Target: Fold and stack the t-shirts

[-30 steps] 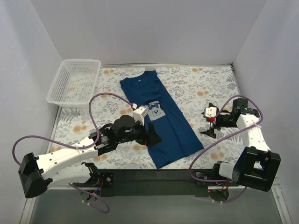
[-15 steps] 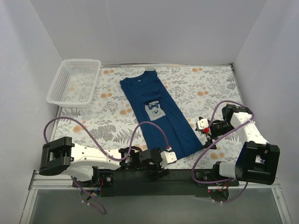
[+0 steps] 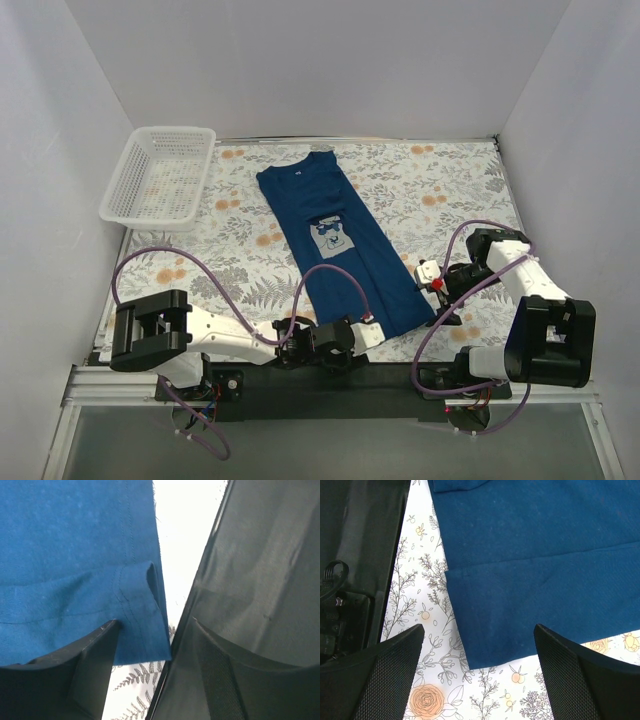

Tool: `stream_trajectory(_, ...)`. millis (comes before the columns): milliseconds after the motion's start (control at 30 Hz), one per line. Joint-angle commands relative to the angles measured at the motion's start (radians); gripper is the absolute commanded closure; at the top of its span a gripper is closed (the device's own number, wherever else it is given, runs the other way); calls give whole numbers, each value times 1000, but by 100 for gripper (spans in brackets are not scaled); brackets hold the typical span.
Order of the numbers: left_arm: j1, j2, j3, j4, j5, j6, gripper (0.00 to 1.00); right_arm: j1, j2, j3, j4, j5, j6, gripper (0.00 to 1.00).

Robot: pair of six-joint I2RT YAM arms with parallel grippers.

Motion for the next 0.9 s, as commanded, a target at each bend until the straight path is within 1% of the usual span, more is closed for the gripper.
stream_trajectory(0,15,1,13,56,-33,11,46,5,8,-4,-33,1,-320,20)
stream_trajectory(67,22,5,10,51,-37,8,50,5,11,-7,-31,4,-322,20)
stream_trajectory(133,33,12,6,48,-34,3,57,5,13,-13,-31,8,-325,21)
stream_trajectory(233,38,9,-4,53,-27,0,64,5,17,-24,-30,17,-350,22)
stream_trajectory(300,39,10,-13,56,-21,-3,65,7,26,-30,-30,22,-365,23)
stream_trajectory(433,39,25,-23,58,1,-23,74,13,49,-45,-31,54,-388,25)
stream_trajectory(533,38,33,-35,64,15,-40,76,27,68,-73,-27,76,-412,27)
stream_trajectory(667,39,30,-49,70,24,-50,77,42,94,-87,-5,85,-403,32)
stream_trajectory(733,38,28,-55,71,27,-58,73,42,92,-102,53,90,-356,33)
stream_trajectory(767,38,19,-56,71,28,-66,68,76,89,-111,82,94,-335,34)
stream_trajectory(800,38,12,-58,73,28,-69,61,82,89,-124,108,97,-316,35)
stream_trajectory(867,38,-4,-64,76,18,-67,57,91,92,-128,163,100,-275,36)
